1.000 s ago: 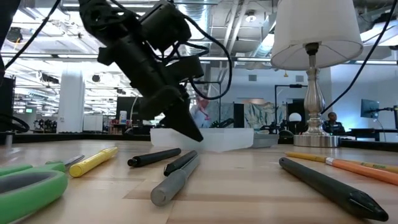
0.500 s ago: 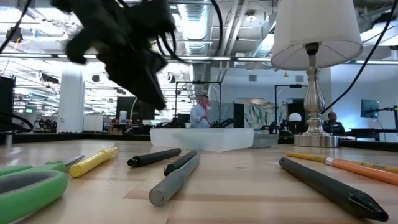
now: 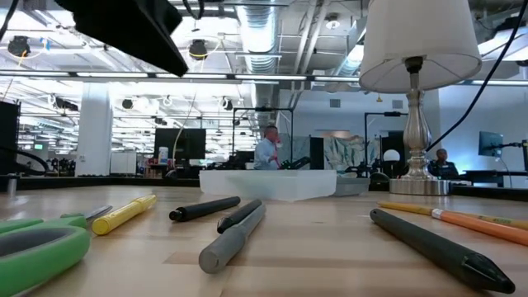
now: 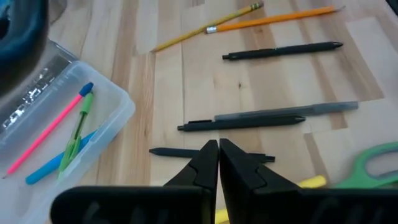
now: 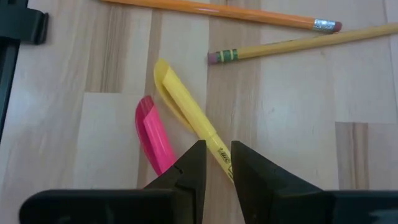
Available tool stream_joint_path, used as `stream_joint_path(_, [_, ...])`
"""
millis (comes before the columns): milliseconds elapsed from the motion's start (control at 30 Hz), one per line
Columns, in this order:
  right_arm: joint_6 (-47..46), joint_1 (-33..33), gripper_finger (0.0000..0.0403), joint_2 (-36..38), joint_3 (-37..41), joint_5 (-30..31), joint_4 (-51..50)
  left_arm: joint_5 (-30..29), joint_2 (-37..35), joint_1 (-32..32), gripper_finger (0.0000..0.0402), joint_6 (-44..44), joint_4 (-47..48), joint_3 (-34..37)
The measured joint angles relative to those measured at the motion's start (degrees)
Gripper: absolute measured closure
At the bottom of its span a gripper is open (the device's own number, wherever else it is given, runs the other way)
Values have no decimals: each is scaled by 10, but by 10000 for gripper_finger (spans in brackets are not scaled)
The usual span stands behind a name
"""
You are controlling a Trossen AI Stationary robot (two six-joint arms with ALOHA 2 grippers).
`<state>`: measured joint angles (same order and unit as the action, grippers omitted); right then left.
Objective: Pick & place school supplies into a supply box
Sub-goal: Put the right yellow pen into the black supply box
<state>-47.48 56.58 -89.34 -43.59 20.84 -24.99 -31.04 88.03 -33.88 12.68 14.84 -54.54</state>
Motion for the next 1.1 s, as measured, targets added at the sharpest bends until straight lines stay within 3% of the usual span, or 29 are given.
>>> stream_joint_path(533, [60,-1,335,0,0,-2,2,-89,0,-70,393,44,11,0])
stream_joint_path(833, [70,-21,335,-72,-3,-32,38,-101,0,-74,393,66,23,0])
stream_joint_path(1100, [45,-28,336,-72,-3,-40,18,-105,0,-74,393,68,22,0])
